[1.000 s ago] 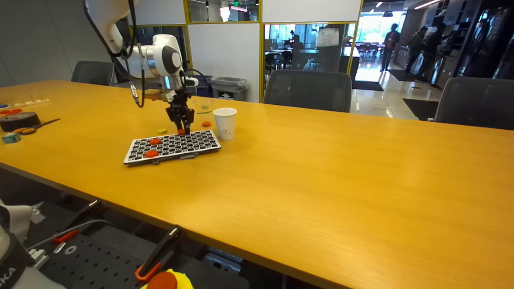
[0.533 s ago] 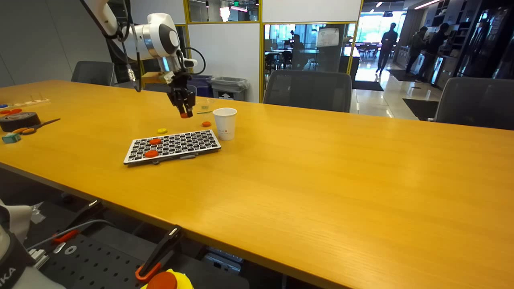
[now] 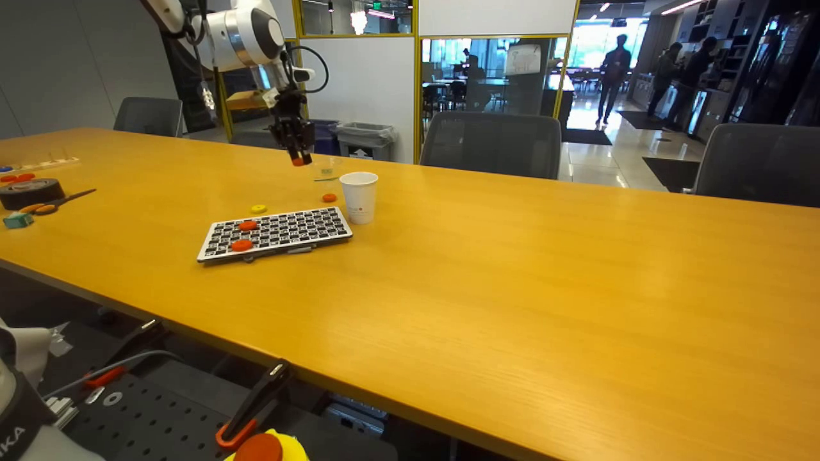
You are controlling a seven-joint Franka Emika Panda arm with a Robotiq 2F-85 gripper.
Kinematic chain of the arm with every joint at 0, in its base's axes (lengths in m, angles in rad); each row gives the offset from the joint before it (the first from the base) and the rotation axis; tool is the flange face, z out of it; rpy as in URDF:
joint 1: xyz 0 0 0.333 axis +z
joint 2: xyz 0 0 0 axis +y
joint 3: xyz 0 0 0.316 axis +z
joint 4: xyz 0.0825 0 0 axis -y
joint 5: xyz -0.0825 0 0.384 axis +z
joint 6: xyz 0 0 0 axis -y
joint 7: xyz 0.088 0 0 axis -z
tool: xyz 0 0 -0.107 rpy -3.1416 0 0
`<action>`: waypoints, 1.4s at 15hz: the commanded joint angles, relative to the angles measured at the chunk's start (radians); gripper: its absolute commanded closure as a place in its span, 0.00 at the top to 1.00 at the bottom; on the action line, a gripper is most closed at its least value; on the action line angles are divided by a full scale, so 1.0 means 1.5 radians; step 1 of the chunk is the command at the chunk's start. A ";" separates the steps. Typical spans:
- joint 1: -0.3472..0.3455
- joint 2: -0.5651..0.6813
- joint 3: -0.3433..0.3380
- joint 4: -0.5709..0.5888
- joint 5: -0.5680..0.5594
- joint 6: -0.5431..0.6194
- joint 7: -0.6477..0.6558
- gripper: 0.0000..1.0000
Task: Put the yellow block in the white cup the put two orange blocks in the clear cup, then put the remaining yellow block in the white cup, then put the remaining two orange blocks in the clear cup
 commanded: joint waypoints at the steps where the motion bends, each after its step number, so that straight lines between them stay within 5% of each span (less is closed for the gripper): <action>1: -0.016 0.035 0.010 0.078 -0.007 -0.041 -0.013 0.17; 18: -0.041 0.177 0.010 0.294 0.013 -0.128 -0.074 0.17; 19: -0.043 0.182 0.012 0.304 0.016 -0.133 -0.075 0.67; 21: -0.043 0.186 0.012 0.309 0.018 -0.134 -0.075 0.75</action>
